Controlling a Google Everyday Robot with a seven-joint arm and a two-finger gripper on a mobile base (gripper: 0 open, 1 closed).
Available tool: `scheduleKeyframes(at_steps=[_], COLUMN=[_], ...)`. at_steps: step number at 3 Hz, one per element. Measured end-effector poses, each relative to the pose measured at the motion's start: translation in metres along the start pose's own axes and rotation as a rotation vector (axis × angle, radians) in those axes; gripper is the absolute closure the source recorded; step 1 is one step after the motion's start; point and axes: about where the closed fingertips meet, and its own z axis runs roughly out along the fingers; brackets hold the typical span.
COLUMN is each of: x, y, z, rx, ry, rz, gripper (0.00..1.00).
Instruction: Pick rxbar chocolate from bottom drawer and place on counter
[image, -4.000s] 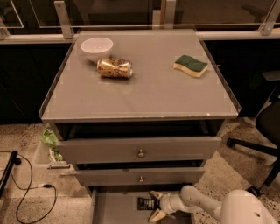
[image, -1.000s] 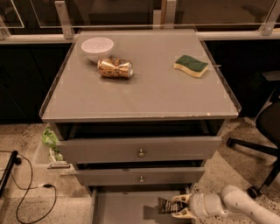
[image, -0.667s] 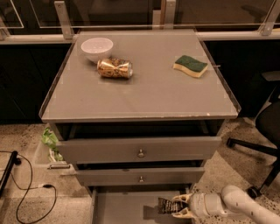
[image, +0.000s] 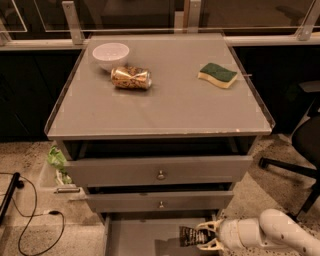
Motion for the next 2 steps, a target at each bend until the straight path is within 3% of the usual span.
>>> scheduleKeyframes(at_steps=[1,2], x=[-0.066,-0.135], y=[-0.020,-0.061], z=[-0.039,-0.093], rx=[0.012,0.066], ry=[0.029,0.092], rz=[-0.099,-0.186], gripper=[1.00,1.00])
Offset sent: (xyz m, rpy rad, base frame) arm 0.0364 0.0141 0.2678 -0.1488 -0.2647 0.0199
